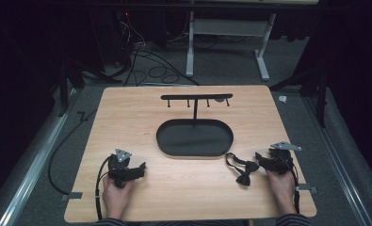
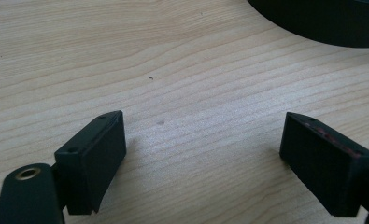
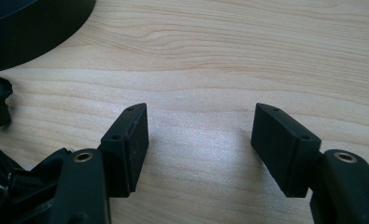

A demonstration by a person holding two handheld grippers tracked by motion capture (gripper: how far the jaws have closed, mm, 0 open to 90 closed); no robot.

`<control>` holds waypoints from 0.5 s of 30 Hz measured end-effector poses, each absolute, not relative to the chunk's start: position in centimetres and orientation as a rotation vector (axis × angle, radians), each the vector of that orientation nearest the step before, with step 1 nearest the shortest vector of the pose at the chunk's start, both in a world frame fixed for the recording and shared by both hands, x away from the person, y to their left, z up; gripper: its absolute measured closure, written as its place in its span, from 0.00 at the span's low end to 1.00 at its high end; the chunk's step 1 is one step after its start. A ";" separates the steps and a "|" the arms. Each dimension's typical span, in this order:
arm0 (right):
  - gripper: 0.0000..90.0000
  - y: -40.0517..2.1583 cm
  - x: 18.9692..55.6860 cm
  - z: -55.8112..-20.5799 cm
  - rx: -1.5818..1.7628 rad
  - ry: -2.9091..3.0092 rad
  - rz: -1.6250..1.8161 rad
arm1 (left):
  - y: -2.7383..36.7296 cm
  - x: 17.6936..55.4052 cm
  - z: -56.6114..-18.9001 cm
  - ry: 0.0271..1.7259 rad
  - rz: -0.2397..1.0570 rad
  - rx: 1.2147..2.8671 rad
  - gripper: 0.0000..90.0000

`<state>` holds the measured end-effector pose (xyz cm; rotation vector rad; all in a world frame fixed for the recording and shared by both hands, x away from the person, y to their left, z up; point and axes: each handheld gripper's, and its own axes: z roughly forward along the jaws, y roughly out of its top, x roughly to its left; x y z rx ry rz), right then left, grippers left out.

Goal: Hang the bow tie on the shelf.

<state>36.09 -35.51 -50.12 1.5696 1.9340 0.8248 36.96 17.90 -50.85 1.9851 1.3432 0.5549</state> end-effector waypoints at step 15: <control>0.53 -35.7 35.1 -49.2 1.608 1.915 0.913 | 17.9 37.0 -50.8 1.343 0.555 1.985 0.17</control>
